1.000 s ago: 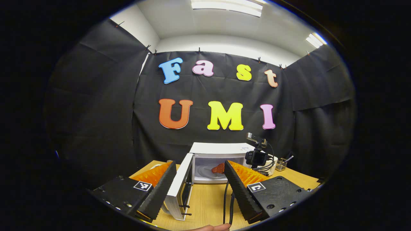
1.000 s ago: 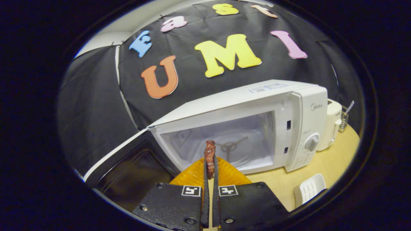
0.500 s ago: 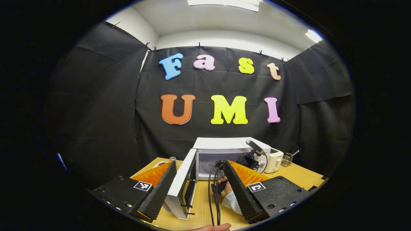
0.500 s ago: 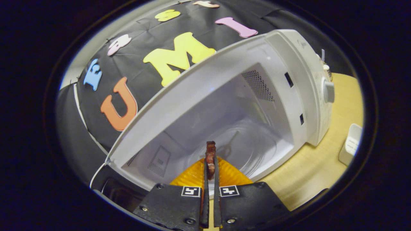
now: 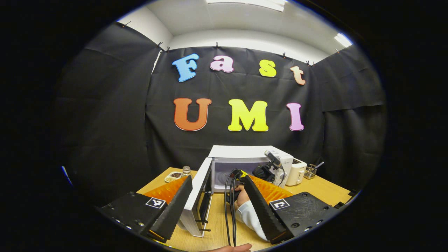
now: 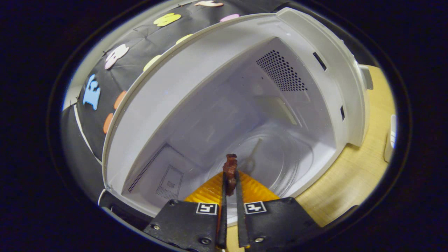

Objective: Open the microwave oven with the left hand, put the food in, and close the microwave oven.

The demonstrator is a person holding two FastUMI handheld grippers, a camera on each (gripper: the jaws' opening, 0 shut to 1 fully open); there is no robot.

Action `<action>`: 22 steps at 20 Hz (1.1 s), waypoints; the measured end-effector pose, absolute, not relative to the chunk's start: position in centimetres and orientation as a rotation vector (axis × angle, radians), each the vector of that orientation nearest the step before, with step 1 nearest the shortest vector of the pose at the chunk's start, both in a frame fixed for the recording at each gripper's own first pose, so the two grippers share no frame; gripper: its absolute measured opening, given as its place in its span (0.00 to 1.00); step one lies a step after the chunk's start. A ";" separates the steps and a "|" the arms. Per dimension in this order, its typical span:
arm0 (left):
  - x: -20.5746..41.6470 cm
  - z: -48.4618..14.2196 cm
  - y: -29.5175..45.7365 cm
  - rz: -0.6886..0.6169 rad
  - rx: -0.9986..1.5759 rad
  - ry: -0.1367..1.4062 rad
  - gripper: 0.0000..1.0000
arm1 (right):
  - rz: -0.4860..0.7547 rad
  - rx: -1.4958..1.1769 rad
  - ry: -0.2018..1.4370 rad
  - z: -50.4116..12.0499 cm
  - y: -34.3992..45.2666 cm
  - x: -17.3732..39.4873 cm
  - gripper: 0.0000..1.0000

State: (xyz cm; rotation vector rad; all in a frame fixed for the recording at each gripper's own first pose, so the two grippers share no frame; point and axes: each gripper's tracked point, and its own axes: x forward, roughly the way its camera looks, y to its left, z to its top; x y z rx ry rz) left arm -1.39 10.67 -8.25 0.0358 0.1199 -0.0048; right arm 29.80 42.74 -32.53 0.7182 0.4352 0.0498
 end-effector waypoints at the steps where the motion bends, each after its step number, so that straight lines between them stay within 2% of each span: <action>1: -1.3 -8.2 10.9 0.000 0.037 0.123 0.92 | 0.020 0.672 0.421 -32.4 41.8 29.9 0.35; 3: -1.3 -8.3 10.9 0.007 0.034 0.122 0.92 | 0.012 0.615 0.377 -31.7 41.3 29.7 0.99; 4: -1.2 -8.3 11.1 0.009 0.031 0.121 0.92 | 0.015 0.605 0.373 -31.4 41.0 29.4 0.87; 5: -1.3 -8.3 11.1 0.010 0.028 0.120 0.92 | 0.017 0.610 0.377 -31.3 40.7 29.2 0.99; 11: -1.7 -8.3 11.9 0.038 0.054 0.109 0.92 | 0.073 0.616 0.412 -29.8 38.7 26.6 0.98; 22: -3.1 -12.1 15.8 0.123 0.044 0.168 0.92 | 0.226 0.272 0.363 -22.0 29.7 16.9 0.99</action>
